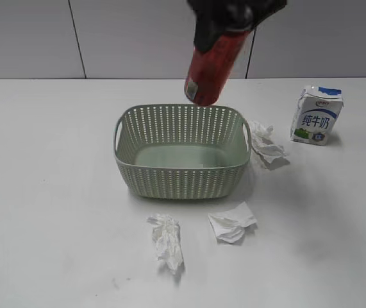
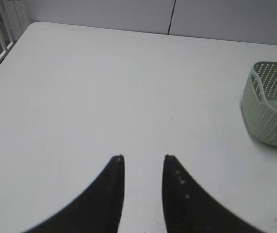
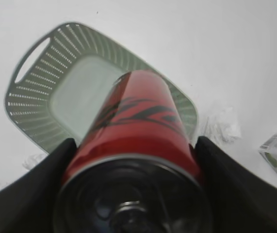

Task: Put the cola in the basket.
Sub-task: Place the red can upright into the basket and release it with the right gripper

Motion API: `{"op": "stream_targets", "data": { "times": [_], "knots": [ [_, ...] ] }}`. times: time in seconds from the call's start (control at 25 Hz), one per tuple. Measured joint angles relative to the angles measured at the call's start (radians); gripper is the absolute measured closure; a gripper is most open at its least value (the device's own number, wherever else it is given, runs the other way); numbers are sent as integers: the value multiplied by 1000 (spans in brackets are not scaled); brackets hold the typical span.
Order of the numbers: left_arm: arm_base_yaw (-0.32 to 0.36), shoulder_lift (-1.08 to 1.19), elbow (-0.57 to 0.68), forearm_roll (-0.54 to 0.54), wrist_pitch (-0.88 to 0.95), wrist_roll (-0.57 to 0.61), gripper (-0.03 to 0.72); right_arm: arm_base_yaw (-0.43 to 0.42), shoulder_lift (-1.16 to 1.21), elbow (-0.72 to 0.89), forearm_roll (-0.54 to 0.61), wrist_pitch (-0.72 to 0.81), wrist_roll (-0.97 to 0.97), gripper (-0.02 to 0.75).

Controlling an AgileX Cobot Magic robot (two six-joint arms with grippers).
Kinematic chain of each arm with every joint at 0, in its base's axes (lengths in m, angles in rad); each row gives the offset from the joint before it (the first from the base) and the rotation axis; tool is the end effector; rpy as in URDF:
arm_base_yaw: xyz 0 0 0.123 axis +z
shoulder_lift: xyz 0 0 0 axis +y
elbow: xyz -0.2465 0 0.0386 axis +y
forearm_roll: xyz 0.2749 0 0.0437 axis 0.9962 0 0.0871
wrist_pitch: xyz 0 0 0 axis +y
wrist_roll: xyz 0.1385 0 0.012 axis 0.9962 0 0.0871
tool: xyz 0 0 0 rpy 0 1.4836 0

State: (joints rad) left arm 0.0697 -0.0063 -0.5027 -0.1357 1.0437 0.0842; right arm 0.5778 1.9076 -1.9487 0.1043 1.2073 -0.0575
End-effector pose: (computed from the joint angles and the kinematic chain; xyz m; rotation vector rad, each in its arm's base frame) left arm 0.0976 -0.0095 0.2728 0.0202 2.0115 -0.0636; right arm 0.3748 0.2605 0.2760 -0.8199 2.5480 0.3110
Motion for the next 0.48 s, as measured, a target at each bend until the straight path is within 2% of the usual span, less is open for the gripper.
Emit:
{"op": "stream_targets", "data": {
  "times": [0.2,0.48],
  "knots": [
    [0,0,0,0,0,0,471,81,128,-5,-38,1,-3,213],
    [0,0,0,0,0,0,471,107,240,-6,-40,-4,-9,213]
  ]
}}
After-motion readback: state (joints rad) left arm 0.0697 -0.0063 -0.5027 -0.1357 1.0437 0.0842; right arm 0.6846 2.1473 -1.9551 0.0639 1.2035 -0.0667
